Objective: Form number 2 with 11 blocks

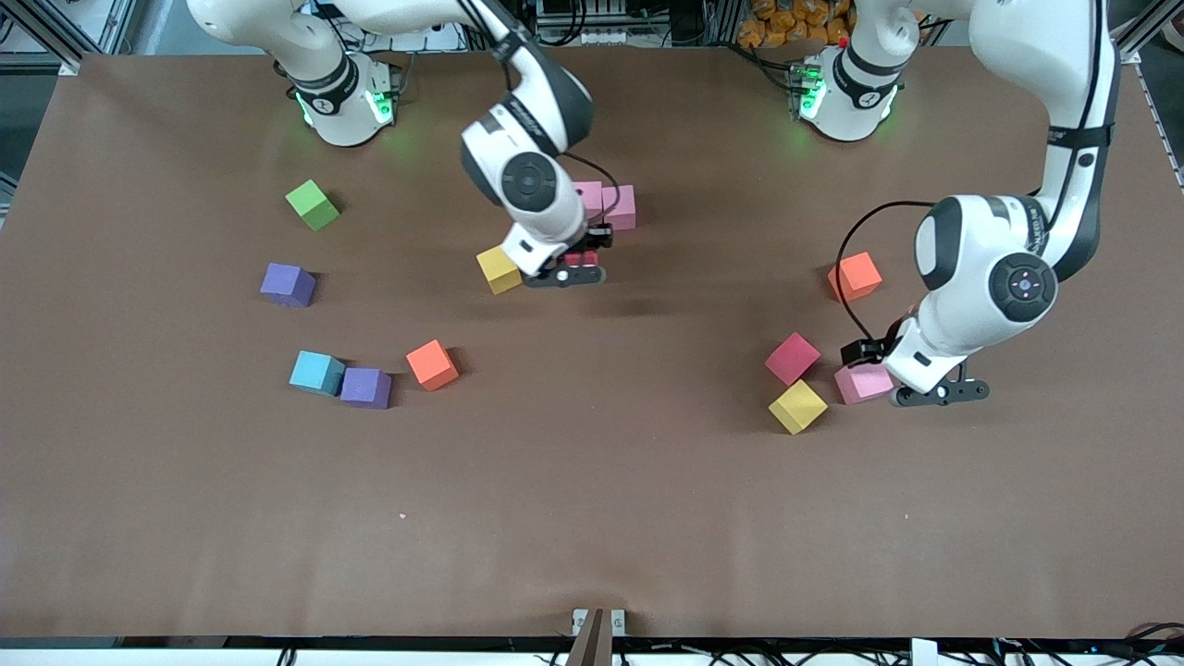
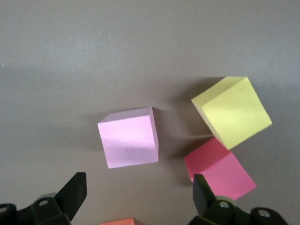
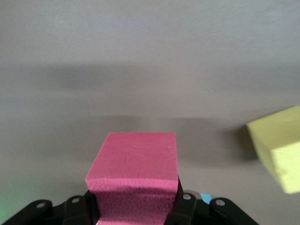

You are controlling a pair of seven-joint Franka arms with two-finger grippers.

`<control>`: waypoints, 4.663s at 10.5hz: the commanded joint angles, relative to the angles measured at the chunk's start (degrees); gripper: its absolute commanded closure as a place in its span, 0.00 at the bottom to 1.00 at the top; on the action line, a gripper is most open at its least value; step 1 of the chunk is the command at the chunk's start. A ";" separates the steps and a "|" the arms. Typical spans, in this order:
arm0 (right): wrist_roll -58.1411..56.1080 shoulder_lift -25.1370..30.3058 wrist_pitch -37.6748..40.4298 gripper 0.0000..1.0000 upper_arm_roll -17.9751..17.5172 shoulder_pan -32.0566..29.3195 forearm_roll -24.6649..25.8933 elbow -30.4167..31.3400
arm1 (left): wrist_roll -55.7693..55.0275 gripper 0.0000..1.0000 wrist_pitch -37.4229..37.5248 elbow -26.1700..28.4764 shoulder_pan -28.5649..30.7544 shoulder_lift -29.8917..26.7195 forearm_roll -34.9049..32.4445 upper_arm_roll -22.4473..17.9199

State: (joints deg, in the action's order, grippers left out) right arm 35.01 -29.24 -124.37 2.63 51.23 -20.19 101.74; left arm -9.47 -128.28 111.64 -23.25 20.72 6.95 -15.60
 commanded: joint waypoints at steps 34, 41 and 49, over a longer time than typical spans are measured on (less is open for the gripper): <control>11.04 -2.50 -2.56 0.00 2.29 11.70 3.23 -0.67 | -30.17 1.00 1.09 1.12 -9.63 3.20 1.66 6.54; -10.87 4.71 9.15 0.00 15.98 11.08 5.60 4.32 | -33.07 1.00 3.04 1.65 -9.80 1.08 2.10 18.04; -28.33 8.94 -10.61 0.00 19.17 11.70 5.60 24.63 | -35.16 1.00 -5.64 1.56 -17.00 5.03 1.57 21.40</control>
State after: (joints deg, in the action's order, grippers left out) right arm 7.72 -22.91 -132.64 21.81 62.53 -15.40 122.45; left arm -42.13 -131.10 113.02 -39.22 24.80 9.94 5.90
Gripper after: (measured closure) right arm 0.000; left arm 0.383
